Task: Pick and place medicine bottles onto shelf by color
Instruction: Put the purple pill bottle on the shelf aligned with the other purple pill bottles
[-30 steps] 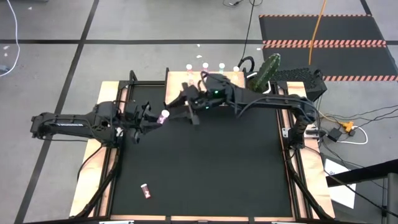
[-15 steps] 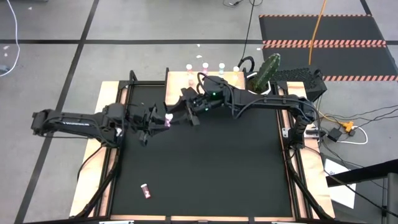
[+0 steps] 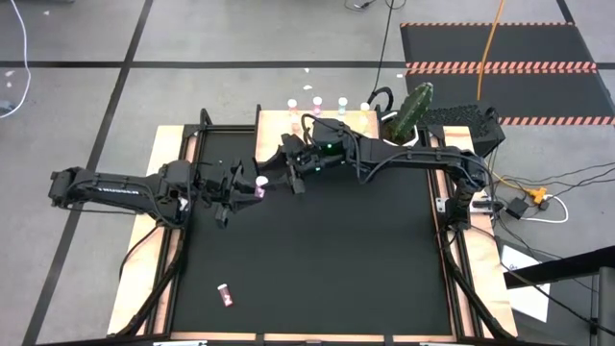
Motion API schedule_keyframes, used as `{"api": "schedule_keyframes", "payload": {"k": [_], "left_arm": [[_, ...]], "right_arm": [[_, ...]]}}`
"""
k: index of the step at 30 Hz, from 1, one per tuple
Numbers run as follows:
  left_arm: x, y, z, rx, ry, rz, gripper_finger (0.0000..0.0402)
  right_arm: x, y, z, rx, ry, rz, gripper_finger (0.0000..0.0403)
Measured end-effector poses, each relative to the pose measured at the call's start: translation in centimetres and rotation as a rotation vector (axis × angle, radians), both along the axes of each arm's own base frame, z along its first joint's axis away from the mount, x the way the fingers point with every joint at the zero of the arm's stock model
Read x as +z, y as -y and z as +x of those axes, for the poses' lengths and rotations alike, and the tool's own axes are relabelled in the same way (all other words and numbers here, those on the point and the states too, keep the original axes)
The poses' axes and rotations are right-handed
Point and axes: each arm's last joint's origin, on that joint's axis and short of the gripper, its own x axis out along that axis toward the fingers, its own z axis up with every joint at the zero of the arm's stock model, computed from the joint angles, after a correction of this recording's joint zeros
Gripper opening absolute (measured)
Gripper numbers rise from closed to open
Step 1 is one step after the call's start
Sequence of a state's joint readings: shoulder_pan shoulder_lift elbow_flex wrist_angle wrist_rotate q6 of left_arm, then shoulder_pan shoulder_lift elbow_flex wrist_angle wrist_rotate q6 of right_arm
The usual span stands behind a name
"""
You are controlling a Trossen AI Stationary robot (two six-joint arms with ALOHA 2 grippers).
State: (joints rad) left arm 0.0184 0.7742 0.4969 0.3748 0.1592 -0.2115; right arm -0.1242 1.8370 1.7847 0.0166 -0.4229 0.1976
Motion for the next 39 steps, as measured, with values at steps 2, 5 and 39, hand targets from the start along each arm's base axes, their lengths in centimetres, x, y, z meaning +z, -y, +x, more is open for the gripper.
{"api": "schedule_keyframes", "payload": {"k": [2,5,39], "left_arm": [[-0.01,-0.01,0.00,0.004,-0.001,0.000,0.0113],[-0.01,-0.05,0.01,0.016,-0.001,-0.001,0.0113],[-0.06,-0.07,0.01,0.021,-0.007,-0.008,0.0113]], "right_arm": [[-0.22,-0.09,-0.06,0.031,-0.023,0.006,0.0251],[-0.48,-0.20,-0.13,0.070,-0.049,0.014,0.0252],[-0.35,0.15,-0.10,0.063,0.009,-0.041,0.0140]]}}
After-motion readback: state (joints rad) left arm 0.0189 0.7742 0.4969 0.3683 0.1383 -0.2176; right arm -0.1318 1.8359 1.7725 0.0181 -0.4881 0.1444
